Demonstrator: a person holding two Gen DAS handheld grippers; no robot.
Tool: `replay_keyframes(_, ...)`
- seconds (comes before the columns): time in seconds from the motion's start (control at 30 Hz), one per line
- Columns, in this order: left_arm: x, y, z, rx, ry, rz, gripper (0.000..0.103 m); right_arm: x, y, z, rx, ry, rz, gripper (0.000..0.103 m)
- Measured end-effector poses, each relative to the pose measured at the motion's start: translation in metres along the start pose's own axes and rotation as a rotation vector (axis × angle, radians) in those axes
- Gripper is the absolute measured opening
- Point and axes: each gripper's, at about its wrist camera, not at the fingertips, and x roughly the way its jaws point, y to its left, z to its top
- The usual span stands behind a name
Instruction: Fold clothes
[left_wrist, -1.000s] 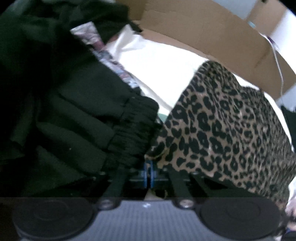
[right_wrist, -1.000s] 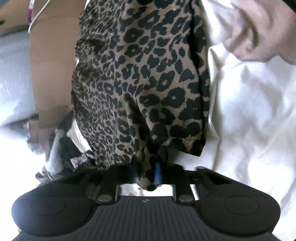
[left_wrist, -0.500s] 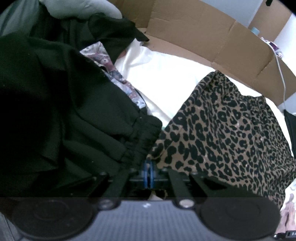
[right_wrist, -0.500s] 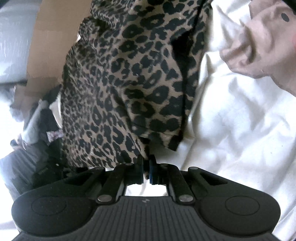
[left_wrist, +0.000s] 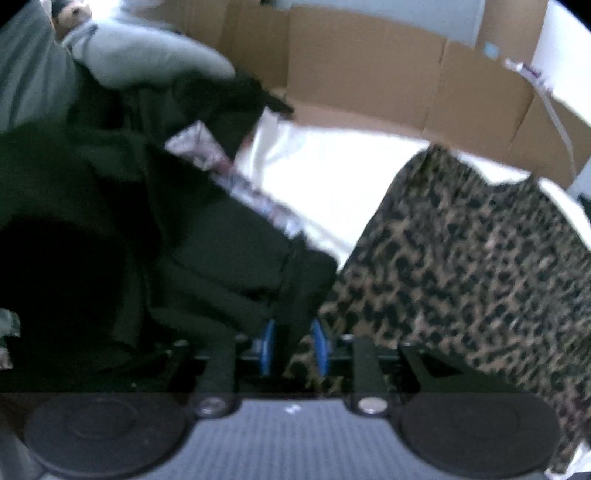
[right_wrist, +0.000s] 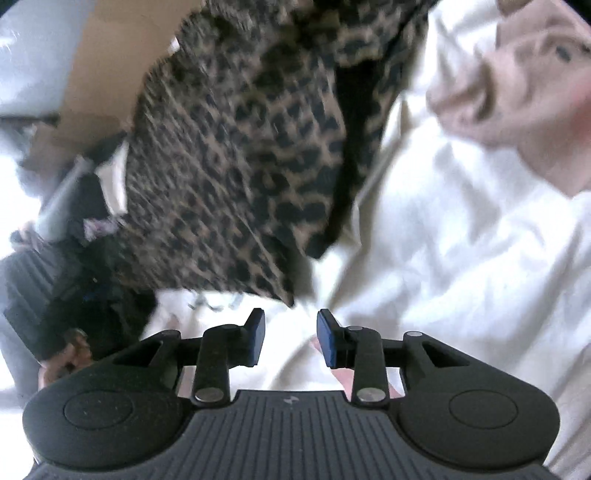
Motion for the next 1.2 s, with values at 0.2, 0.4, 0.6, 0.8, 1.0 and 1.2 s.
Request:
replay_keyframes(0.2, -0.009, -0.031, -0.001, 0.0, -0.033, -0.069, 0.025, -0.035, 0.012, 0.024, -0.072, -0.118, -0.009, 0.033)
replay_keyframes(0.4, -0.006, -0.063, -0.009, 0.016, -0.035, -0.128, 0.025, -0.068, -0.008, 0.073, -0.047, -0.277, -0.052, 0.053)
replay_keyframes(0.6, -0.006, -0.077, -0.028, 0.008, -0.004, -0.225, 0.025, -0.09, -0.031, 0.12, -0.059, -0.39, -0.144, 0.054)
replay_keyframes(0.8, -0.012, -0.098, -0.046, 0.074, 0.025, -0.294, 0.027, -0.083, -0.067, 0.154, 0.022, -0.395, -0.152, 0.061)
replay_keyframes(1.0, -0.009, -0.085, -0.057, 0.022, 0.049, -0.293, 0.027, -0.058, -0.083, 0.157, 0.114, -0.358, -0.096, 0.061)
replay_keyframes(1.2, -0.008, -0.072, -0.06, -0.006, 0.058, -0.27, 0.027, -0.036, -0.079, 0.159, 0.135, -0.352, -0.047, 0.06)
